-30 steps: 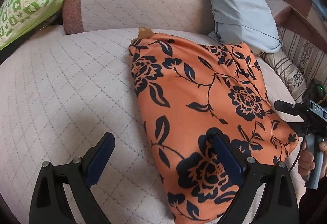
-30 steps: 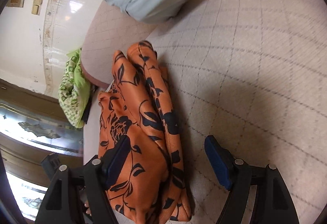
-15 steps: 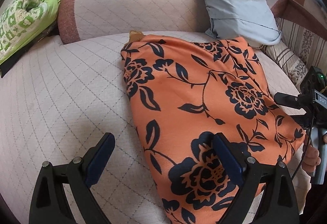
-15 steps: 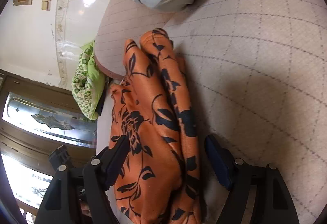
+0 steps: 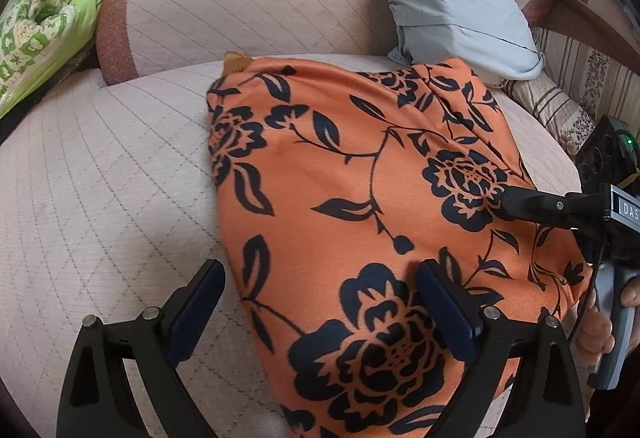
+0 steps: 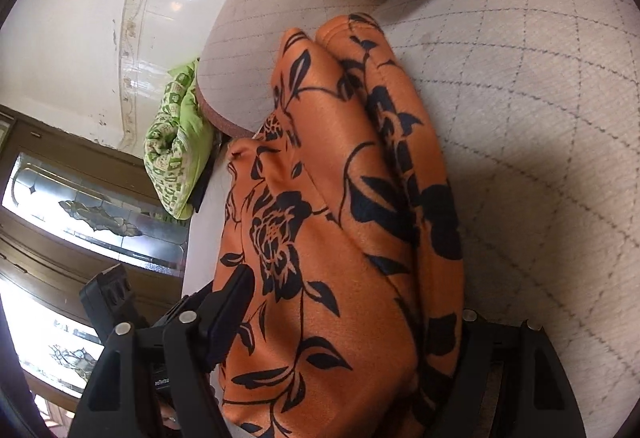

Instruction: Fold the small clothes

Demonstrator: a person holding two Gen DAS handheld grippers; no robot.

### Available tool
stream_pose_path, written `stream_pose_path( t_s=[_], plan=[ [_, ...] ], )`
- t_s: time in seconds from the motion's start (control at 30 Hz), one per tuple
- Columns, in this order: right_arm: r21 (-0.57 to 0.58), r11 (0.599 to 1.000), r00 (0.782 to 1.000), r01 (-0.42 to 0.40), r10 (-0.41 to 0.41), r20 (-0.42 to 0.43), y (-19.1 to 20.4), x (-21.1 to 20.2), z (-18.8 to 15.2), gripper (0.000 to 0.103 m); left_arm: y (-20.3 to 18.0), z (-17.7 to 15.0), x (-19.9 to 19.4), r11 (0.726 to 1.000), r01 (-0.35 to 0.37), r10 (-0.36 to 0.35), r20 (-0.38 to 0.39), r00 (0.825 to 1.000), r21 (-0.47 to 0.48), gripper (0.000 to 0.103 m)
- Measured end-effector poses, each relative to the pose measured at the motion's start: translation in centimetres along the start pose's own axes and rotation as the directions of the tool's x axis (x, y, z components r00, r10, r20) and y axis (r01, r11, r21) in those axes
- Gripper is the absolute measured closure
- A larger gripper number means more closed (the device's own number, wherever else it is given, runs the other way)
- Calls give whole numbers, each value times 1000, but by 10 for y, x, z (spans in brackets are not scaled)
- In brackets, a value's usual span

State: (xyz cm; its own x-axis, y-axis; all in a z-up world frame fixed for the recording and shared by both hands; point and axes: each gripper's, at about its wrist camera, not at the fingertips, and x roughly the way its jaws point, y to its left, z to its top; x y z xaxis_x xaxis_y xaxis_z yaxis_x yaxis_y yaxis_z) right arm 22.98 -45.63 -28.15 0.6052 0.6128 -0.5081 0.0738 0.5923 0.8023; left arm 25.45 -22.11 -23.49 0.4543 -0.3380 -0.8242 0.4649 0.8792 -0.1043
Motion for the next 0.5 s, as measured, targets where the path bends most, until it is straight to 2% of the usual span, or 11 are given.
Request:
stream_pose_path(
  t_s=[0.03,0.13,0.17,0.2,0.23,0.3,0.37,0.4,0.5],
  plan=[
    [7,1000,1000,-10,10,-2,1,2,-1,29,0,-1,1,1000,11,-11,0,1000,-1,6],
    [40,999,999,-34,34,-11,1,8,-6,43,-1,-3,2,999,33,-33,16,999,-1,7],
    [46,999,1000,-25,25,-11,2,9,-7,46,0,-3,1,999,44,-44,22,999,-3,14],
    [60,998,1000,-25,26,-4,2,9,-8,49,2,-4,-1,999,49,-48,33,998,-8,27],
    [82,996,999,-42,42,1,2,9,-9,52,5,-4,-3,999,49,-49,42,998,-14,33],
    [96,994,999,-47,46,11,9,8,-12,55,10,-5,-7,998,58,-56,50,997,-30,55],
    [82,996,999,-41,39,24,19,6,-15,58,17,-5,-13,995,80,-76,58,995,-57,67],
    [75,996,998,-49,46,36,29,3,-18,59,21,-5,-19,993,96,-92,66,994,-68,72],
    [56,996,996,-70,67,56,50,-4,-27,62,27,-8,-37,993,98,-92,83,992,-68,75]
  ],
)
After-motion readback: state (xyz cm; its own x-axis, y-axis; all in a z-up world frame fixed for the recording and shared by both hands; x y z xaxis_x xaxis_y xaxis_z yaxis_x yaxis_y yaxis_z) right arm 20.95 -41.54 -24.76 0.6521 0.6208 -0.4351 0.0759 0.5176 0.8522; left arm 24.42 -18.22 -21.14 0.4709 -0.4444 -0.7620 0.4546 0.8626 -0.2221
